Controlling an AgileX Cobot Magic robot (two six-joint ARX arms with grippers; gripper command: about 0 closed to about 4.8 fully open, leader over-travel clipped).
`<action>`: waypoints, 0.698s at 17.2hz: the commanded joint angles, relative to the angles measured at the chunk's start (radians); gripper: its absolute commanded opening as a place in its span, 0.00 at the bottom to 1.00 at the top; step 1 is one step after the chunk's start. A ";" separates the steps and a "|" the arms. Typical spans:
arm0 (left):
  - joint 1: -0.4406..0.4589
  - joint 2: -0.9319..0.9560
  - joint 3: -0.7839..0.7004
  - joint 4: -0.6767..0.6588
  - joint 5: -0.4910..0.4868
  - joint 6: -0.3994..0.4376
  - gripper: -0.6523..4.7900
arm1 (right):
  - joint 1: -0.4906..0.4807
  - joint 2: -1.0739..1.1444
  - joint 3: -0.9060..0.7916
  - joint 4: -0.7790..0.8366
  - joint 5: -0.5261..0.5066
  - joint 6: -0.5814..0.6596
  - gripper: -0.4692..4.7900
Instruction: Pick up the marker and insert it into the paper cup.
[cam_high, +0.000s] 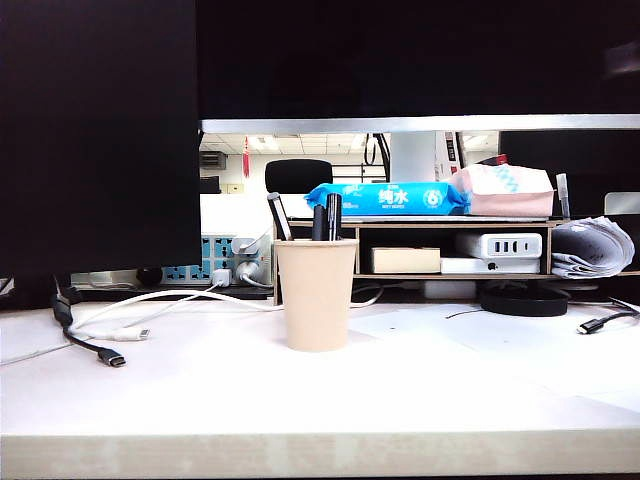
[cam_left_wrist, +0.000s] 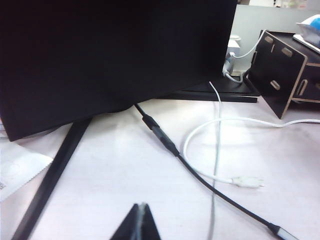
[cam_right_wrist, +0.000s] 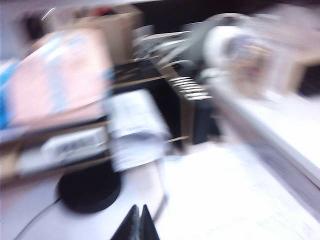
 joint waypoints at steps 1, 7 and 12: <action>0.001 0.000 0.001 0.013 0.003 0.004 0.11 | -0.098 -0.186 -0.098 0.045 -0.045 0.069 0.08; 0.001 0.000 0.001 0.013 0.002 0.004 0.11 | -0.323 -0.480 -0.246 -0.175 -0.343 0.062 0.08; 0.001 0.000 0.001 0.013 0.002 0.004 0.11 | -0.373 -0.699 -0.315 -0.380 -0.402 -0.056 0.08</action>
